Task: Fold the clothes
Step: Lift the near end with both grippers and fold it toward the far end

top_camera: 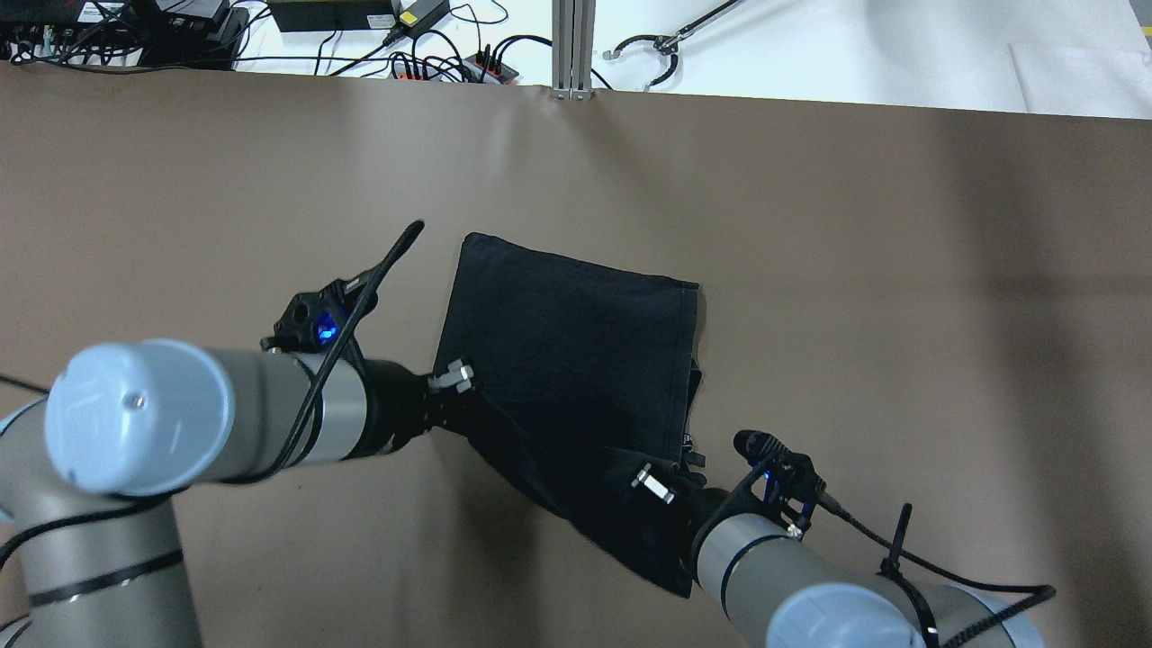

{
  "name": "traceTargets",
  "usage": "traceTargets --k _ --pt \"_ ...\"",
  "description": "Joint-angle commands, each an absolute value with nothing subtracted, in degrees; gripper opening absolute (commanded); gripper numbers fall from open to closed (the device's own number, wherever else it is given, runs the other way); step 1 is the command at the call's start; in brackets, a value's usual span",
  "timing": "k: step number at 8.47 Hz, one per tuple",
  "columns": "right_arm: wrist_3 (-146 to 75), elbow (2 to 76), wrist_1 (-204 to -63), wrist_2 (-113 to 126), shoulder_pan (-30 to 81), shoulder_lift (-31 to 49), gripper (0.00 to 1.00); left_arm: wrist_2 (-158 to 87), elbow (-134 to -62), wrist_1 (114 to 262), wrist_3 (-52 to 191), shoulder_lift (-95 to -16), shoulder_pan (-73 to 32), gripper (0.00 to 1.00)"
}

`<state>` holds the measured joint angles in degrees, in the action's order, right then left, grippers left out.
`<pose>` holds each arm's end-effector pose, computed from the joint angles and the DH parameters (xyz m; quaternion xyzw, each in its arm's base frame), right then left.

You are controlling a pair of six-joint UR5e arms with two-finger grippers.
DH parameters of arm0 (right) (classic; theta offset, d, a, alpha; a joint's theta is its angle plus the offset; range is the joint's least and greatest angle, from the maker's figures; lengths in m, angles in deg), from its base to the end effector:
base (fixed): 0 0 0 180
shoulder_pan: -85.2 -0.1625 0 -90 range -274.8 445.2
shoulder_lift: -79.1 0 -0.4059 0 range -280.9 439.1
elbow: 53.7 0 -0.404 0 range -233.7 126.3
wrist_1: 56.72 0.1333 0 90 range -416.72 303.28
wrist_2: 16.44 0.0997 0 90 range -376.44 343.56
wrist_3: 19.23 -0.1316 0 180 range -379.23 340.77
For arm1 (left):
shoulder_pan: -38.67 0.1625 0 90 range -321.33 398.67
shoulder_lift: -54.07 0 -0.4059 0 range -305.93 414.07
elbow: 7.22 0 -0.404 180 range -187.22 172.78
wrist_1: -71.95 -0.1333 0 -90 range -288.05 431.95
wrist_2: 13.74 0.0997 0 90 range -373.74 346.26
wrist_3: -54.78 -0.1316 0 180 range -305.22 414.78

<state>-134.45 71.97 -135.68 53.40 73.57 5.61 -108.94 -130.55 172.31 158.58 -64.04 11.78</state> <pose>-0.4716 -0.2795 0.1992 0.0870 -0.5301 0.3520 0.7665 0.4267 -0.3525 0.1119 0.0303 0.5861 -0.2564 0.7680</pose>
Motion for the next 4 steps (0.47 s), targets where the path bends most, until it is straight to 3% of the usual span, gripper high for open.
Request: traceTargets --k 1,4 --pt "-129.2 64.6 -135.8 56.1 64.9 10.2 0.00 -116.8 -118.4 170.8 153.3 -72.5 0.2 0.00" --pt "-124.9 55.5 -135.6 60.2 58.7 16.2 0.00 -117.5 -101.8 170.9 148.5 -83.2 -4.9 0.00"
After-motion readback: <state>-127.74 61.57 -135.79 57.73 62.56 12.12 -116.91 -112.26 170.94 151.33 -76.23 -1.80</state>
